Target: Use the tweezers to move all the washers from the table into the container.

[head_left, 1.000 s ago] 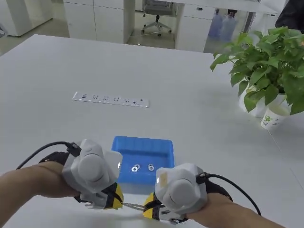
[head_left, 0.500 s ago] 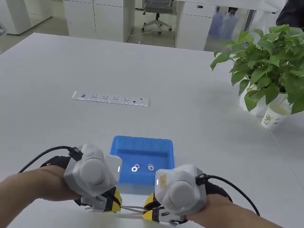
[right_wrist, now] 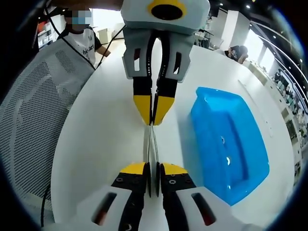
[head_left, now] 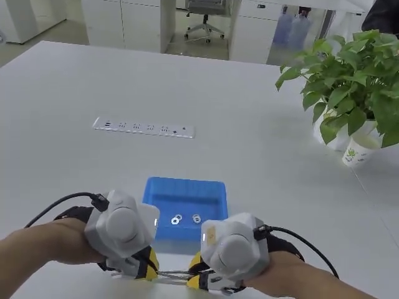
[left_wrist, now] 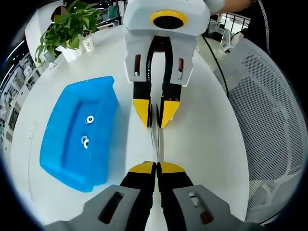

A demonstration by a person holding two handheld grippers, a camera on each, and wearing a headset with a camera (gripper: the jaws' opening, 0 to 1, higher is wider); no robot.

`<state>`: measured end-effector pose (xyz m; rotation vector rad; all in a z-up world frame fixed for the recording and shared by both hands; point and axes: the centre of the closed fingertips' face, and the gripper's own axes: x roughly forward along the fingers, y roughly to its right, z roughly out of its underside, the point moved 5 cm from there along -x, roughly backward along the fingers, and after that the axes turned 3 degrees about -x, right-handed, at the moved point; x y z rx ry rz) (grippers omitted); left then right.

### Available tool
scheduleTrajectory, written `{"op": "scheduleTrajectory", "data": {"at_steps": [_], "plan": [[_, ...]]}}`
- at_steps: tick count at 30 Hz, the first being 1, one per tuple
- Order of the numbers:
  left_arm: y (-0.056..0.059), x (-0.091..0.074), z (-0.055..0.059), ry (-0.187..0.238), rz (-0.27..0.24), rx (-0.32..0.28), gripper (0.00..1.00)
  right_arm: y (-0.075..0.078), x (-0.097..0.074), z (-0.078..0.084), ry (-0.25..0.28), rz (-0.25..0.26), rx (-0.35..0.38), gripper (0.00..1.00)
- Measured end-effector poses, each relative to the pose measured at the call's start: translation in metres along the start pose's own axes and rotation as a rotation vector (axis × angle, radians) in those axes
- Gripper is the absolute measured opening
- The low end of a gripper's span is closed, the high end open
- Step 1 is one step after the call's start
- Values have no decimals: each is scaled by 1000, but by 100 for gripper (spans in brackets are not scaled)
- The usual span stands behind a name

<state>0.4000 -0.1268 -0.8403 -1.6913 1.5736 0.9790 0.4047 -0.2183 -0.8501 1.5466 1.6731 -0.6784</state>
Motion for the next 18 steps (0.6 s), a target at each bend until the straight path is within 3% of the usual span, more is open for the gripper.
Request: {"op": "scheduleTrajectory", "data": {"at_steps": [8,18], "plan": [[-1,0,1,1,-3,-7,5,2,-3,1,2,-1,15,12],[-2,3,6,-27,-8,13,6,2,1,-1,-11,-16,0,11]]}}
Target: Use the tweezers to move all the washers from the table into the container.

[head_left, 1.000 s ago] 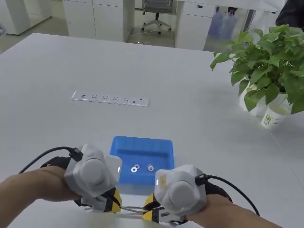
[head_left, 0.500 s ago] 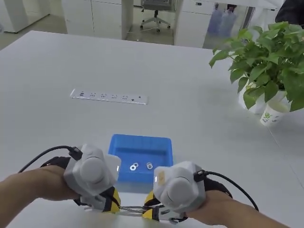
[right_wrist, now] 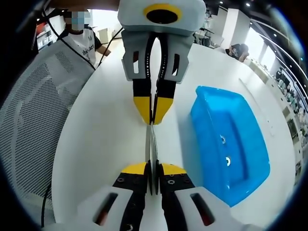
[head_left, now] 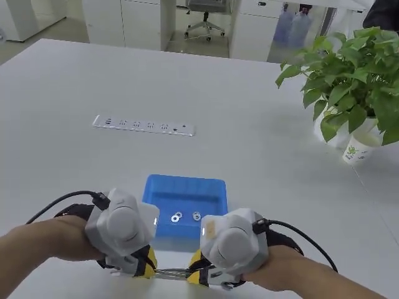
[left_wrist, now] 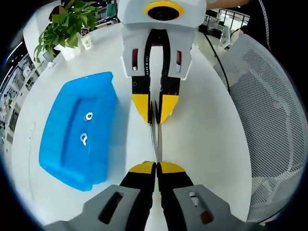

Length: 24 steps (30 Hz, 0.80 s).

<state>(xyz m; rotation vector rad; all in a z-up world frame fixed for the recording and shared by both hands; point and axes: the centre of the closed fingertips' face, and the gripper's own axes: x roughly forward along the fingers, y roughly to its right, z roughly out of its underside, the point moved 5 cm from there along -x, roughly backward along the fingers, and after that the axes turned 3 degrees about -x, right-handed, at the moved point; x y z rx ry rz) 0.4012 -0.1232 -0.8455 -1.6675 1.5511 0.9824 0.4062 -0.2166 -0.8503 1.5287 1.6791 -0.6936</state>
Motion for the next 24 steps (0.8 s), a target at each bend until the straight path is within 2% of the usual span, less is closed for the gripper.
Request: {"op": "scheduleTrajectory", "data": {"at_steps": [13,24], "plan": [[-1,-2,6,-19,-14,-13,12,1,1,-1,-23,6,-20,12],[-3,-13,11,-7,-41,-37,17,5,-7,-4,7,33,17,16]]}}
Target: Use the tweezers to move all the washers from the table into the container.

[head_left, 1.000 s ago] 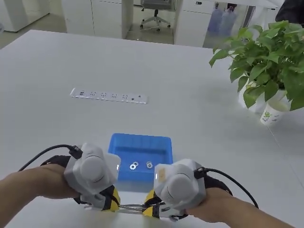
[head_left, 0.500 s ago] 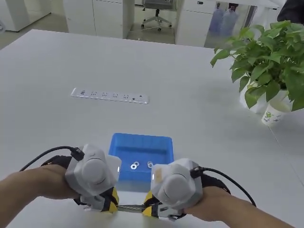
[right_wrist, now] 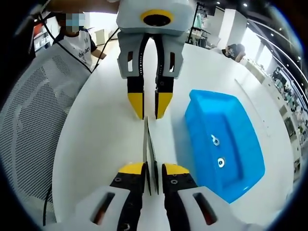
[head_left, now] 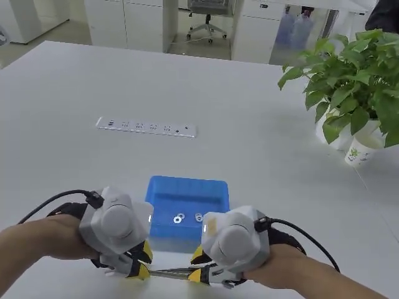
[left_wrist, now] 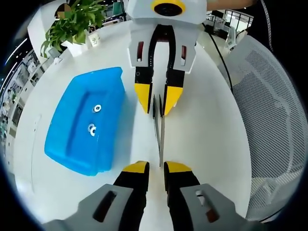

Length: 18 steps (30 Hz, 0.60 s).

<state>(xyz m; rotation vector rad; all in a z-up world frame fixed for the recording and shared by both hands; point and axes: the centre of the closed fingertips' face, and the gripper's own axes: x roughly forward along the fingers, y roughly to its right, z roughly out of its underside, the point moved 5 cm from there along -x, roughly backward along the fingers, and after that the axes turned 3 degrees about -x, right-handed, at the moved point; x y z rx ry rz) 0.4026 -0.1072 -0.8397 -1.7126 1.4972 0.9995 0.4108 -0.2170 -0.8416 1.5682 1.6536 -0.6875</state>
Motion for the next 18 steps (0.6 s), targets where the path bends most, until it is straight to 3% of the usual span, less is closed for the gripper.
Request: {"op": "scheduleTrajectory", "data": {"at_steps": [3,12,18], "plan": [[1,-4,3,6,-5,-15,19,1,-6,0,10,13,12,18],[3,-23,12,83,-52,-113,29,7,-33,6,51,89,88,24],[6,-39,11,160,-87,-186,39,8,-52,8,100,145,160,31]]}}
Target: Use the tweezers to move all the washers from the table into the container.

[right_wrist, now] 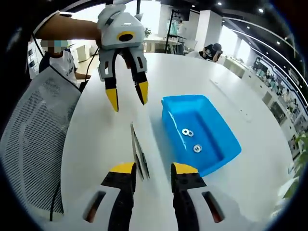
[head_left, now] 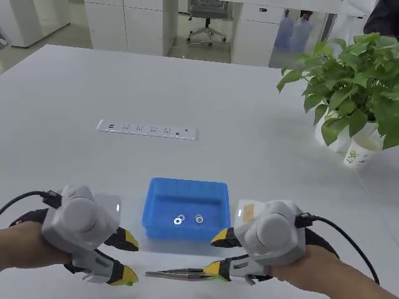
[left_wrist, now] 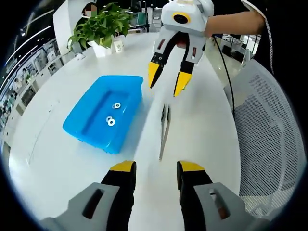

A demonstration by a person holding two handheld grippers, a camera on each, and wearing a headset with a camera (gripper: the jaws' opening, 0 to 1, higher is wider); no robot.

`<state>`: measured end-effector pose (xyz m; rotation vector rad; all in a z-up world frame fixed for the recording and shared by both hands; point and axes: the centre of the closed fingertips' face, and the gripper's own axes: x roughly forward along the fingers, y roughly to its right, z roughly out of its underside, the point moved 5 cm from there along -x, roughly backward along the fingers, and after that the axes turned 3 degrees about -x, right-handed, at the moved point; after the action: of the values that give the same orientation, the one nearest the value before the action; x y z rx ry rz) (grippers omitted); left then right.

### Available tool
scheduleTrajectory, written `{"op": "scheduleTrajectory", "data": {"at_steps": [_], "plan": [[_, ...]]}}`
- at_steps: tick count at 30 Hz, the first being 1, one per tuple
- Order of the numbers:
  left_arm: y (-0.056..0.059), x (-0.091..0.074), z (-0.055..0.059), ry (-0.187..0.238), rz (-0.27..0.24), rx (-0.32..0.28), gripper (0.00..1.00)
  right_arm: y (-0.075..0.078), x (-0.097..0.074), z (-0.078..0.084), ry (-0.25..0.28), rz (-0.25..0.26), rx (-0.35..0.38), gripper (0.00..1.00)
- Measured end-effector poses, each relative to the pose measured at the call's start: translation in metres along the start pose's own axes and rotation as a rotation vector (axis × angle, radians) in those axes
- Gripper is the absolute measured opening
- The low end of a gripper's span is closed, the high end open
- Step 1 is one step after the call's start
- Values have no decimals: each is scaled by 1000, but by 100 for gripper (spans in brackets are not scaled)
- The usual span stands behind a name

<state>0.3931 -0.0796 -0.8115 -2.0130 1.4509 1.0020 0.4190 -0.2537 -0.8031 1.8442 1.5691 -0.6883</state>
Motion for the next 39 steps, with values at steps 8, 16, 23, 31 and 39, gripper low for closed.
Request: {"op": "scheduleTrajectory", "data": {"at_steps": [8,16,23,31,39], "plan": [[2,-23,-6,114,-77,-66,53,5,-25,12,60,107,109,44],[11,-33,-7,214,-145,-139,71,4,-44,22,115,183,175,60],[21,-42,-11,325,-221,-206,82,2,-54,26,149,233,204,69],[24,-44,-17,352,-239,-218,88,0,-62,29,204,254,254,80],[25,-42,-20,358,-246,-227,95,-7,-63,30,217,238,286,90]]}}
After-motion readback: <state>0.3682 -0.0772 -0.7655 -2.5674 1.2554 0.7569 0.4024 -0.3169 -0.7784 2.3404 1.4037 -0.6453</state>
